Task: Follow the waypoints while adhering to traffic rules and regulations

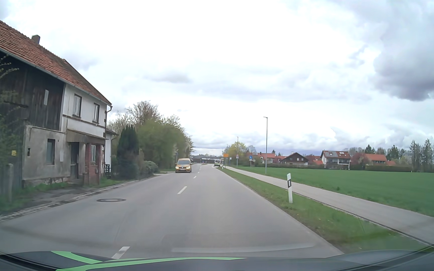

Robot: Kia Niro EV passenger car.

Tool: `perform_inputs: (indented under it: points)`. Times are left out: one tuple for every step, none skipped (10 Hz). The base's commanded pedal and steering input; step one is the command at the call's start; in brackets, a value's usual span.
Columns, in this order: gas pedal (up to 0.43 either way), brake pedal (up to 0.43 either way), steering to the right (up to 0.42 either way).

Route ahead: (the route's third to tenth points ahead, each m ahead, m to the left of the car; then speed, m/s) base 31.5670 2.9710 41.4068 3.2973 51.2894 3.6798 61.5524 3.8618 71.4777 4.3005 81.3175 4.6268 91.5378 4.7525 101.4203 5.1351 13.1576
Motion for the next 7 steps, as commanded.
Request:
perform_inputs:
  points:
    - [0.098, 0.0, 0.0]
    - [0.098, 0.0, 0.0]
    - [0.098, 0.0, 0.0]
    - [0.087, 0.0, -0.001]
    - [0.087, 0.0, -0.001]
    - [0.087, 0.0, -0.001]
    - [0.087, 0.0, -0.001]
